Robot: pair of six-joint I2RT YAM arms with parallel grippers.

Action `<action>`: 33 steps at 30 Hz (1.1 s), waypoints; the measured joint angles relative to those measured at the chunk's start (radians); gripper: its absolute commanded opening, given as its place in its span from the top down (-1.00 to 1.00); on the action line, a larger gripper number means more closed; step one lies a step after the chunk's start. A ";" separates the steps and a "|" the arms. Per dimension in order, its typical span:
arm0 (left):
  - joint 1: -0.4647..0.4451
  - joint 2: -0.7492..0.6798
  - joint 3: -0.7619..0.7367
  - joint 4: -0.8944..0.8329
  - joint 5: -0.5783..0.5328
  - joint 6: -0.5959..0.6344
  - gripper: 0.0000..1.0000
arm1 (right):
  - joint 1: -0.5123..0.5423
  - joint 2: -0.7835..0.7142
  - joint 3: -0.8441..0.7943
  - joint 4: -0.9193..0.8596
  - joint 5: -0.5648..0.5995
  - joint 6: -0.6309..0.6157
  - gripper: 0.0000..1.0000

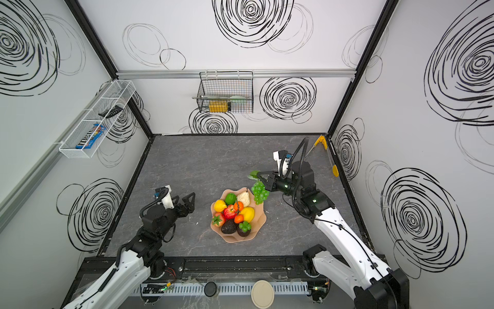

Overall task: Place and organize the fake fruits in the fruit bowl
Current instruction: 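Carry the grapes toward the bowl with the right gripper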

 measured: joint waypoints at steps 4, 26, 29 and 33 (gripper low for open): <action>0.000 0.000 -0.002 0.002 0.002 0.000 -0.98 | 0.014 0.026 -0.010 0.018 0.020 0.001 1.00; 0.000 0.010 -0.004 0.006 0.004 0.000 -0.98 | 0.129 0.003 -0.109 0.008 0.159 -0.021 1.00; 0.000 0.010 -0.004 0.006 0.005 0.000 -0.98 | 0.145 -0.024 -0.134 0.003 0.166 -0.010 1.00; 0.000 0.010 -0.005 0.006 0.006 0.000 -0.98 | 0.184 -0.044 -0.166 -0.002 0.180 0.014 1.00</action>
